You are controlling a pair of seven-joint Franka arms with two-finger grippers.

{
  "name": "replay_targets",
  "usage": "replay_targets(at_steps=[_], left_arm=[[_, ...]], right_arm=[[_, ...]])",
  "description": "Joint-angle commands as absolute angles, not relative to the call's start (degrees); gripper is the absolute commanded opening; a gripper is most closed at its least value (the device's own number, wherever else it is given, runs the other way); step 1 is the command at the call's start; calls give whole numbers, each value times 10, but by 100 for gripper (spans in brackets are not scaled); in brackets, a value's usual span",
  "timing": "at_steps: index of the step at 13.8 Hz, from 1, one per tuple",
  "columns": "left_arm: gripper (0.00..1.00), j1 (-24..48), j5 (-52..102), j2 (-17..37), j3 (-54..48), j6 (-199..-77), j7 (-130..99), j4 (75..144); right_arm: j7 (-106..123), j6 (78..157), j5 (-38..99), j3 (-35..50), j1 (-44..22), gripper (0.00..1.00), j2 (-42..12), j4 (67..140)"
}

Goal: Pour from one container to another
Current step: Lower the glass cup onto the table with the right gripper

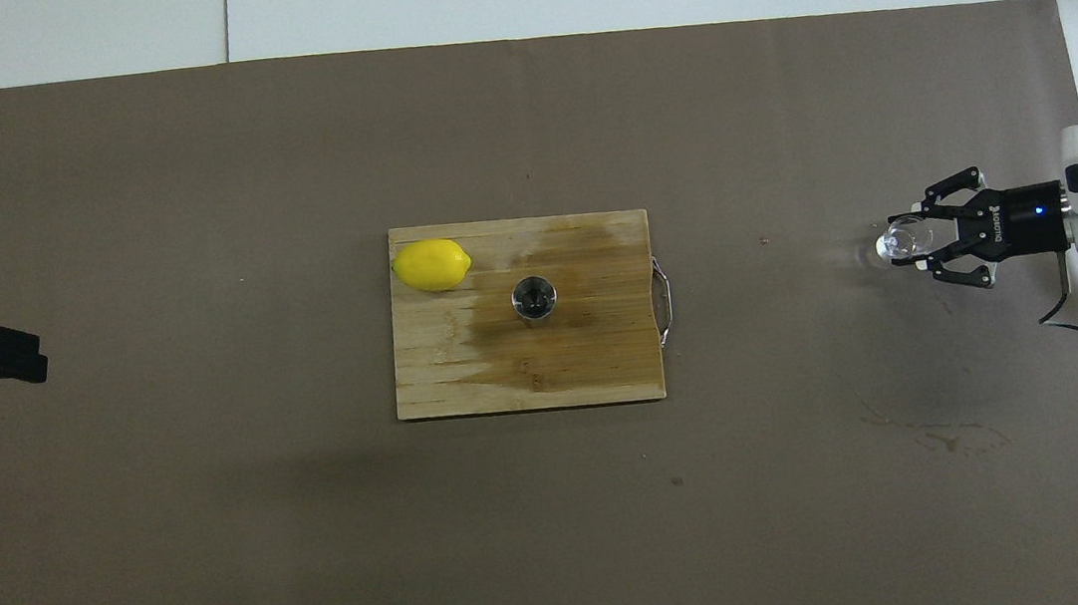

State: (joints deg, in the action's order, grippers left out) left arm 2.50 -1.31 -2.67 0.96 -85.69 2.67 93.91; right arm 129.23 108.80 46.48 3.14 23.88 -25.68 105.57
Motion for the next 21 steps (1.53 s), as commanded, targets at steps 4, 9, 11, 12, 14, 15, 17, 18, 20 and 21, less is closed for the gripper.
replay_targets(at_steps=[4,9,11,12,14,15,17,18,20,21], left_arm=[[100,25,-24,-34,11,-856,34,944],[100,25,-25,-34,11,-856,34,944],[100,25,-25,-34,11,-856,34,944],[100,25,-24,-34,11,-856,34,944],[100,25,-25,-34,11,-856,34,944],[100,25,-25,-34,11,-856,34,944],[100,25,-24,-34,11,-856,34,944],[100,25,-24,-34,11,-856,34,944],[100,25,-25,-34,11,-856,35,944],[100,25,-24,-34,11,-856,34,944]], right_arm=[[1332,1067,483,51,268,1,-284,1035],[1332,1070,500,60,280,2,-285,1035],[1332,1072,501,60,280,3,-285,1038],[1332,1074,501,60,280,4,-285,1039],[1333,1076,504,60,280,6,-286,1042],[1332,1076,511,59,280,6,-288,1042],[1333,1077,515,60,280,14,-289,1044],[1332,1077,516,60,280,25,-289,1044],[1332,1078,517,59,280,64,-289,1044],[1332,1078,517,59,280,92,-289,1044]])
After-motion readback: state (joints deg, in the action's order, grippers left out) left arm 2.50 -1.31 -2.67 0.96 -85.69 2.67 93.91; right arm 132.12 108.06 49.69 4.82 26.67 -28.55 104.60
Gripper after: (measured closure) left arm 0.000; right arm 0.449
